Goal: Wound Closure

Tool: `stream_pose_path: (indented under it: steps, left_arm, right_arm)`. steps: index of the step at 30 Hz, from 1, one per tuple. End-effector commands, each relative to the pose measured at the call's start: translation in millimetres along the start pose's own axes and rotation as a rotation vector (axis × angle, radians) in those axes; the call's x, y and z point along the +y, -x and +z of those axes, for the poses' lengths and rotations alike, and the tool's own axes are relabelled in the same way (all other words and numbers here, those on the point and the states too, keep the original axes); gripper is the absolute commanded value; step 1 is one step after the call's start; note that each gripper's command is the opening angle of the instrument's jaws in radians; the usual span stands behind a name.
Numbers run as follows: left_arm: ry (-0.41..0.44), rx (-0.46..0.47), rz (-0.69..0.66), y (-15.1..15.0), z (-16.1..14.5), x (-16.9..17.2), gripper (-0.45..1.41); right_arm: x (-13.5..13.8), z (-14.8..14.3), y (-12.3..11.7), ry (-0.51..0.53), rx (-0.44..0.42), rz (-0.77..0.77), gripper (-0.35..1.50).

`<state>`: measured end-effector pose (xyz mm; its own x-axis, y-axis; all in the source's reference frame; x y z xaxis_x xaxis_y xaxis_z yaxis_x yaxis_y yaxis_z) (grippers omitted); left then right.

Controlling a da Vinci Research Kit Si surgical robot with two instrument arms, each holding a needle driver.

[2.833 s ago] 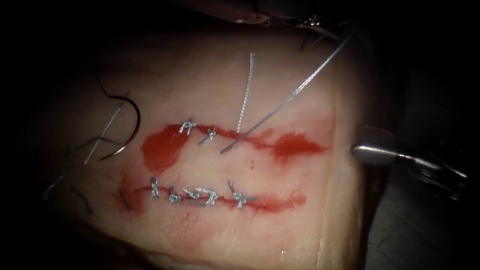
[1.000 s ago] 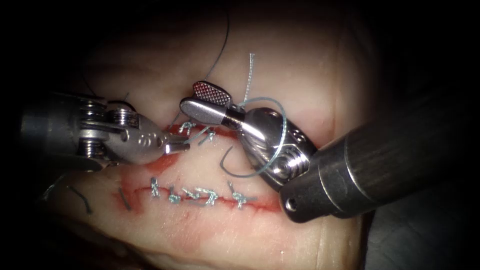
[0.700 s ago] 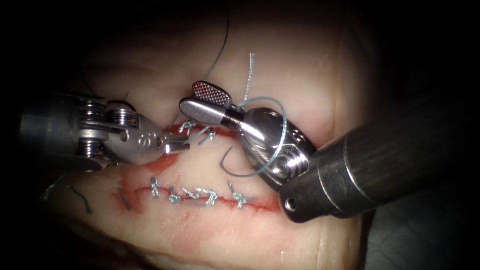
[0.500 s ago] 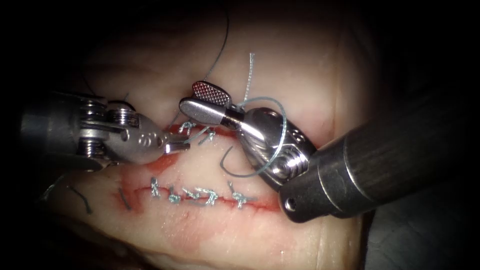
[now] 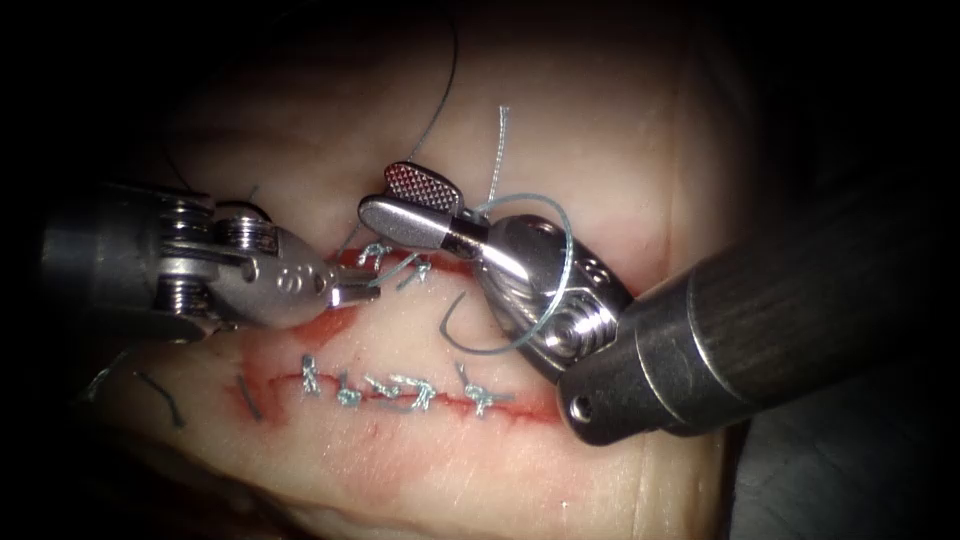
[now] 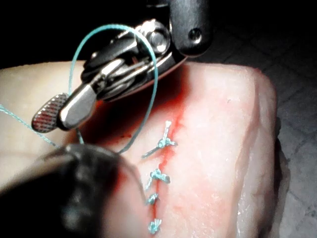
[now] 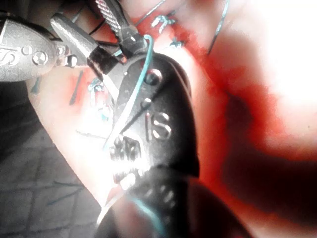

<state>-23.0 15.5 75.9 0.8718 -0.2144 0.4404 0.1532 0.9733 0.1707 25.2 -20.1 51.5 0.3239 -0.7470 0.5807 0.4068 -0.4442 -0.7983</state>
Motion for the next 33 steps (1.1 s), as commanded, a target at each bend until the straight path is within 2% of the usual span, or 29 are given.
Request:
stream_pose_path:
  steps: [1,33]
  left_arm:
    - [0.003,0.0,-0.012,-0.2,1.0,0.4,-0.45]
    - [0.003,0.0,-0.012,-0.2,1.0,0.4,-0.45]
  right_arm:
    - [0.2,0.8,-0.6,0.002,-0.003,0.001,0.29]
    - [0.2,0.8,-0.6,0.002,-0.003,0.001,0.29]
